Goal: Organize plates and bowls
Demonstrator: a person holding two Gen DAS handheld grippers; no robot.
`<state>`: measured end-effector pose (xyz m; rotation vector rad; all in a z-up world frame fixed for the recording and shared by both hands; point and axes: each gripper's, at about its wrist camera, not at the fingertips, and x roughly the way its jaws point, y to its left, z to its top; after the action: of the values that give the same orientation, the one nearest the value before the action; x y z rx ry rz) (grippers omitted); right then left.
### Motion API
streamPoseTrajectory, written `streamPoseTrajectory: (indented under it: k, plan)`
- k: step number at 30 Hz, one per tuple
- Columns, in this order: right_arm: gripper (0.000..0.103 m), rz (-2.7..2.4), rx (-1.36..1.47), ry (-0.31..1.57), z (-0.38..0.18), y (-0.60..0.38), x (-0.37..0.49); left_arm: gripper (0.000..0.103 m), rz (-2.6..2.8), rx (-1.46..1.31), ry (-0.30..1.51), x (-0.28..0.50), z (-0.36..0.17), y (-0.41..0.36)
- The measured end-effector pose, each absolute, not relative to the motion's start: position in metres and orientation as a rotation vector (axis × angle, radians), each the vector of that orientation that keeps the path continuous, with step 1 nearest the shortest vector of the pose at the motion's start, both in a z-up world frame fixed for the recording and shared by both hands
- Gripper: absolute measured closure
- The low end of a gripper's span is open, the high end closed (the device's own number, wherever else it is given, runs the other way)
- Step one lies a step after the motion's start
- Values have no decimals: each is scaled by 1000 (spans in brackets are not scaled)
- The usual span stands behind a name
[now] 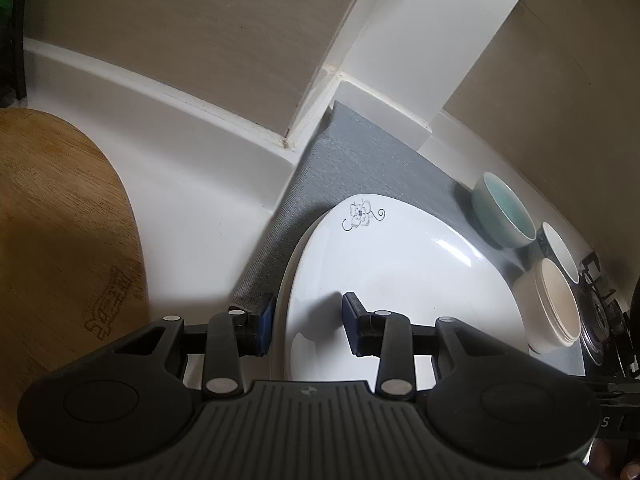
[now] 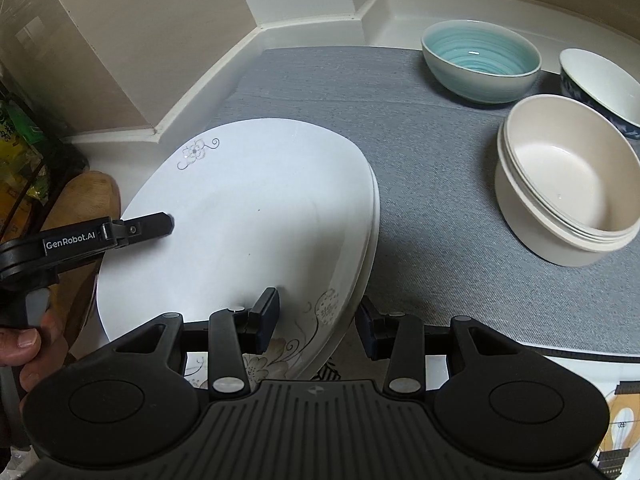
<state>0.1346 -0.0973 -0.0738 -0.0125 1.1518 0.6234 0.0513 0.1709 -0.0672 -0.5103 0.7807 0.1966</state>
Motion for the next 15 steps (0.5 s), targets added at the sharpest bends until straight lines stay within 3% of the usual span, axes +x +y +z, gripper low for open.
streamPoseTrajectory:
  k: [15]
  plan:
    - [58,644,-16,1142,-74,-92,135,63,238,-492,771,50,-63,174]
